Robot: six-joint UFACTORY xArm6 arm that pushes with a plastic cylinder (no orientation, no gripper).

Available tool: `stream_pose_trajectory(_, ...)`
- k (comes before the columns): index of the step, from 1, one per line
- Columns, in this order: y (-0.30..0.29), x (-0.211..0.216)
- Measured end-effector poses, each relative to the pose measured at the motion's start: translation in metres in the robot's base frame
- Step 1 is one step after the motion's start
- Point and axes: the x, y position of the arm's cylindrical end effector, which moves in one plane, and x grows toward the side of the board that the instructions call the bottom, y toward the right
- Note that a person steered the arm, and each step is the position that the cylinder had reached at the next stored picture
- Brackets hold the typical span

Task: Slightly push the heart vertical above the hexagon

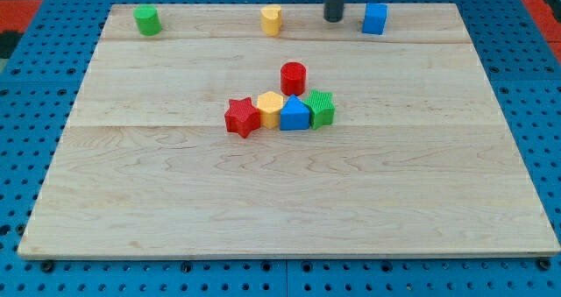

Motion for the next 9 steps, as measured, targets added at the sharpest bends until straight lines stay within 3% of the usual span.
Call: stream_pose_trajectory(9, -0.063, 0.006)
